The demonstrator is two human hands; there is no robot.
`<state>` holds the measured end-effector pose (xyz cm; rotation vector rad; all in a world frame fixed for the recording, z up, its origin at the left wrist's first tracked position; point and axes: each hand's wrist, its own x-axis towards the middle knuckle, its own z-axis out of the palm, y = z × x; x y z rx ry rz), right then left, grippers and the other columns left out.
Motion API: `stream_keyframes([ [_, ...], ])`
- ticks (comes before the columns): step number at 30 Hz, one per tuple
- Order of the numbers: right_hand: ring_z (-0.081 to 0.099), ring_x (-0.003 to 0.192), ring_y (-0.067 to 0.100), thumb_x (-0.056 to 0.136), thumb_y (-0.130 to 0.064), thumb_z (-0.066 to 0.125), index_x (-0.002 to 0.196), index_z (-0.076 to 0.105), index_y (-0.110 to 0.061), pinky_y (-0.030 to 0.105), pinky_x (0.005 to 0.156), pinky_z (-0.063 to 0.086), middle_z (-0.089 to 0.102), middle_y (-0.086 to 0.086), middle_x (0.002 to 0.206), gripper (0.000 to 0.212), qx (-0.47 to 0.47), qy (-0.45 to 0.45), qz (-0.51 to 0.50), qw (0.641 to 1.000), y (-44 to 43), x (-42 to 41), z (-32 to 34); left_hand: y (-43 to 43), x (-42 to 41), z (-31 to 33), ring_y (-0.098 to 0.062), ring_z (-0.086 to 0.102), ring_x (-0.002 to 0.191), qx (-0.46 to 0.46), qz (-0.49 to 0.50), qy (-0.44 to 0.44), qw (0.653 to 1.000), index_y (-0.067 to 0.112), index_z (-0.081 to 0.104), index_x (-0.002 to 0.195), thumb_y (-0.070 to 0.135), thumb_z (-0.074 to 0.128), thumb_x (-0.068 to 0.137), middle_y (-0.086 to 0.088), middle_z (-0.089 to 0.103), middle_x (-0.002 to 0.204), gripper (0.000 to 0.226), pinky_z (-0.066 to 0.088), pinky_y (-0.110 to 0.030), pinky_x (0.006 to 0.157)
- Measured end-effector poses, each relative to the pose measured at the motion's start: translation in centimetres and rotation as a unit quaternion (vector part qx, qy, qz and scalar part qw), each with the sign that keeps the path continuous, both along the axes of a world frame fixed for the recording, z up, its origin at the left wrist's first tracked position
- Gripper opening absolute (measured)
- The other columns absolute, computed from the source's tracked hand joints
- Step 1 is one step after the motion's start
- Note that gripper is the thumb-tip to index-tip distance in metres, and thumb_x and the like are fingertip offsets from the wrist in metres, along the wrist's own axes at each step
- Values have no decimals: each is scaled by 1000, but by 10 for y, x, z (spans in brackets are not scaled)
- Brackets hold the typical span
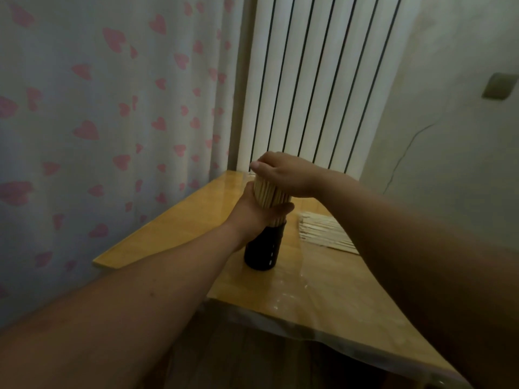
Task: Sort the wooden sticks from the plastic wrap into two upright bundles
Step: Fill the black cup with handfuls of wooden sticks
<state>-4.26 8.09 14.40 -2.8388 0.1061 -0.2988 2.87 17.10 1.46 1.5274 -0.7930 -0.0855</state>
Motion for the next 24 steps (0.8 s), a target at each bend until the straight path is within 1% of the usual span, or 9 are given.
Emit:
stream_keyframes([
  [4,47,143,31,110,-52,40,156,44,-20,44,109,45,48,8,156,56,5,42,-9,999,-2,10,5,0,2,2,-10,59,123,0,-3,3,1000,31,40,147,47,91,76,11,59,133,89,53,-27,93],
  [7,37,152,33,109,-56,40,163,33,-22,49,118,39,38,9,166,64,63,68,-15,996,0,6,4,-2,-2,12,-4,61,117,-9,14,-9,1000,31,39,148,42,89,81,12,61,129,84,53,-21,86],
  [10,35,153,35,105,-66,39,166,26,-21,53,118,40,34,10,168,77,92,84,-20,992,2,-1,5,-4,-8,25,4,61,103,25,39,-63,997,31,45,142,36,78,93,16,62,116,59,48,-14,74],
  [13,41,150,35,102,-72,39,163,31,-16,50,116,41,40,13,165,83,30,91,-52,994,9,5,15,-3,-6,28,7,60,98,35,23,-56,998,34,50,136,34,75,96,18,63,113,46,48,-12,69],
  [16,55,134,32,104,-66,45,154,45,-11,44,102,47,54,13,152,74,-45,55,-84,994,19,20,14,-2,-6,25,4,59,99,30,5,-24,999,35,52,132,35,76,96,20,62,114,43,45,-17,75],
  [18,58,124,28,108,-48,47,147,52,-11,38,93,45,59,11,145,54,-74,44,-67,994,21,24,7,4,-4,26,-2,63,105,28,-26,13,999,32,57,129,37,75,97,12,67,117,38,49,-22,78],
  [20,58,125,26,111,-37,44,144,57,-12,35,93,45,60,10,141,44,-99,50,-27,993,18,20,7,11,0,27,-8,67,112,31,-70,37,996,30,60,132,38,76,96,6,72,121,40,54,-29,87],
  [23,59,124,24,108,-45,47,140,61,-21,35,89,50,62,3,130,42,-45,48,8,998,3,14,8,15,5,28,-12,68,117,47,-92,43,994,28,63,135,40,79,92,6,74,123,48,56,-38,98],
  [24,58,125,23,108,-51,46,140,62,-24,37,93,51,62,2,132,45,-20,40,13,999,0,11,6,14,5,28,-12,67,118,46,-93,43,994,28,62,136,40,80,92,6,73,124,50,56,-39,100],
])
